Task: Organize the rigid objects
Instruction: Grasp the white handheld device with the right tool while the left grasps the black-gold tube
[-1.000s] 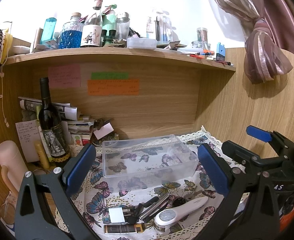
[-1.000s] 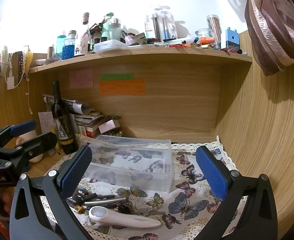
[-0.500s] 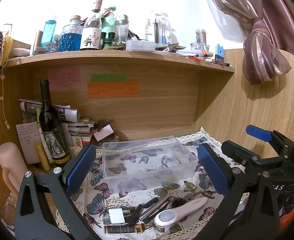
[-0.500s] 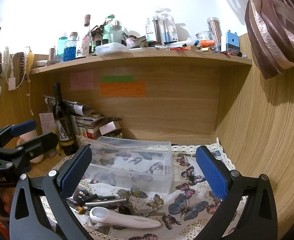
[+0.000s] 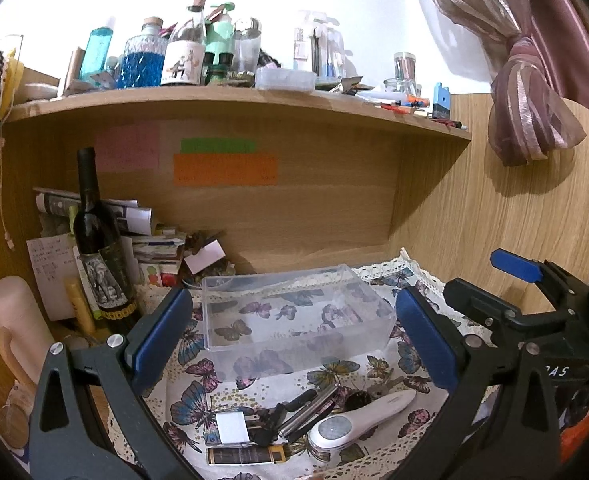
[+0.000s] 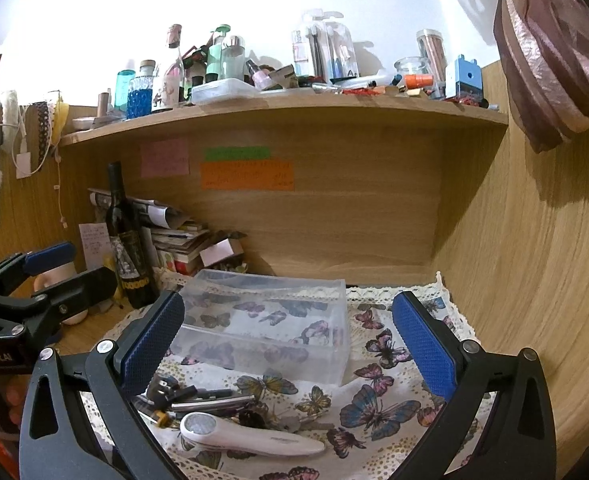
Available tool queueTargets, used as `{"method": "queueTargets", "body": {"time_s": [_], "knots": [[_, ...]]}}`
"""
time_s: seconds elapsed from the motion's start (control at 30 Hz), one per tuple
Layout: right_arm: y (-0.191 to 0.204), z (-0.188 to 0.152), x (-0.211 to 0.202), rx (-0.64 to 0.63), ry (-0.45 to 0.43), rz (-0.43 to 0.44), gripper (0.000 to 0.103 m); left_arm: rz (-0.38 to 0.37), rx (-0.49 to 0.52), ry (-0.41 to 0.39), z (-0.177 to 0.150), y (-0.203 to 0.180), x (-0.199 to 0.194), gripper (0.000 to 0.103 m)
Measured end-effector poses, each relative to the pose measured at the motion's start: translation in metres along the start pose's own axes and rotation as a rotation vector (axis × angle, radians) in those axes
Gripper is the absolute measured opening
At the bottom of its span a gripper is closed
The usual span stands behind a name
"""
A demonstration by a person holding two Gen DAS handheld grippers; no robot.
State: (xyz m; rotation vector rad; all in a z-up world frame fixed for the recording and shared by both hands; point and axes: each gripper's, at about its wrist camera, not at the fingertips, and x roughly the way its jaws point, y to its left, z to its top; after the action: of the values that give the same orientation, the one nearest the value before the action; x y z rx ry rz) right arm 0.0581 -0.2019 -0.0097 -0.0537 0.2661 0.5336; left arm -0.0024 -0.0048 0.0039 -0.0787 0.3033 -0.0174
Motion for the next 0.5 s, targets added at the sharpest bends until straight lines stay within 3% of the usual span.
{"method": "queueTargets", "body": {"time_s": [0.1,0.2,0.37,0.5], "knots": [[-0.003,-0.004,0.005,0.005,0.014,0.007,0.103,0.007,-0.017,0.018,-0.004,0.007,0.005,0.103],[-0.006,-0.012,0.014,0.005,0.047,0.014,0.102,0.036,-0.029,0.056,-0.009,0.017,0.013,0.084],[-0.007,-0.031,0.034,-0.006,0.156,0.064,0.087,0.077,-0.063,0.144,-0.026,0.039,0.026,0.077],[0.000,-0.050,0.048,-0.023,0.241,0.112,0.086,0.115,-0.073,0.207,-0.044,0.052,0.032,0.076]]}}
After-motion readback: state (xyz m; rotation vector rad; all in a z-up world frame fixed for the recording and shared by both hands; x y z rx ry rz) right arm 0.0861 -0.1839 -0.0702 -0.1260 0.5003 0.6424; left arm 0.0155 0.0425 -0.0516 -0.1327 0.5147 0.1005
